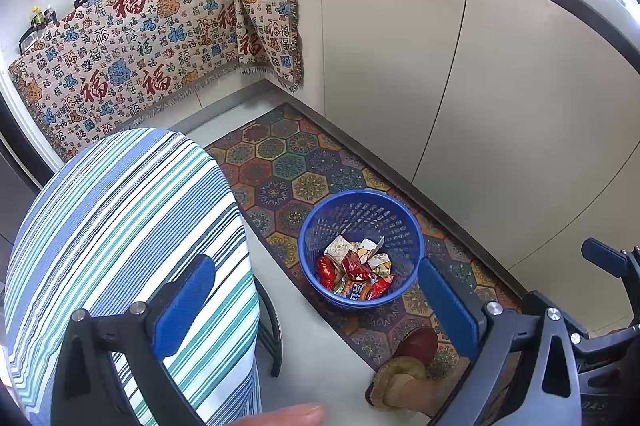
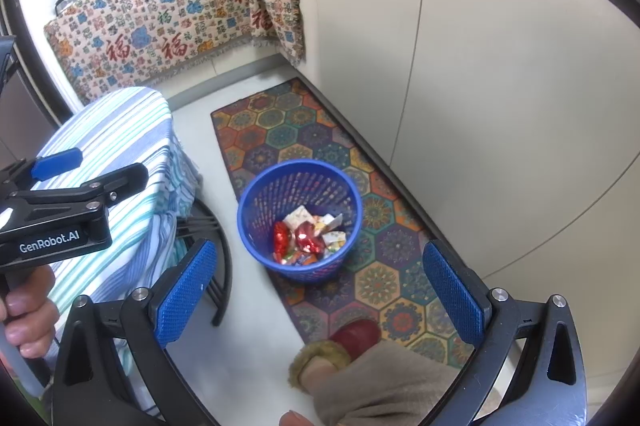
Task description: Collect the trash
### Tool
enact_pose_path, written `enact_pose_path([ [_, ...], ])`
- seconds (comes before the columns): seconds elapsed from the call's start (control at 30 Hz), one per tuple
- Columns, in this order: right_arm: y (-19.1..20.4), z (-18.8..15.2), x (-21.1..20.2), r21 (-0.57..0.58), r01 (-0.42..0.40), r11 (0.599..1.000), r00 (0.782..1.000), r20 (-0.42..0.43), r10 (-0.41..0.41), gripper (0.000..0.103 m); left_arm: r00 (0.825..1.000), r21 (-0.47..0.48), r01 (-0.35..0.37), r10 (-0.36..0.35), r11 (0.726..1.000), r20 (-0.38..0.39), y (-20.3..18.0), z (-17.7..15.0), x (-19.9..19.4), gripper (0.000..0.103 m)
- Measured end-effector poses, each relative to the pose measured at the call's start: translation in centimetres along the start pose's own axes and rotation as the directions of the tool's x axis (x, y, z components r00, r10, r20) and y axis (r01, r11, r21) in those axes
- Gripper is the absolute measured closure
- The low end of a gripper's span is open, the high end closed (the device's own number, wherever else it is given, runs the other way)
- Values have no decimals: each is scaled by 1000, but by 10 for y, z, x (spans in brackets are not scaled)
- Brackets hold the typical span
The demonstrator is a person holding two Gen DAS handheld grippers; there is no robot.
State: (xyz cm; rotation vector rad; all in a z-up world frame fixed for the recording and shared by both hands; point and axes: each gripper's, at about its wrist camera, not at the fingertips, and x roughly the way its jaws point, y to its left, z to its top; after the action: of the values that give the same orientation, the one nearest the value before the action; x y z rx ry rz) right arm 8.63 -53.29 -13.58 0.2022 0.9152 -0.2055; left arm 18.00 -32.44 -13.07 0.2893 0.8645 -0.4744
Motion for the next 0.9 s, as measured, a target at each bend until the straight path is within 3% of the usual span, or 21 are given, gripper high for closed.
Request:
enact_pose_path([
  [0.9,-1,2,0,-1,-3,1000,1000,-1,3,0,1000,3,2,-2,1000,-2,-2,0,0,0],
])
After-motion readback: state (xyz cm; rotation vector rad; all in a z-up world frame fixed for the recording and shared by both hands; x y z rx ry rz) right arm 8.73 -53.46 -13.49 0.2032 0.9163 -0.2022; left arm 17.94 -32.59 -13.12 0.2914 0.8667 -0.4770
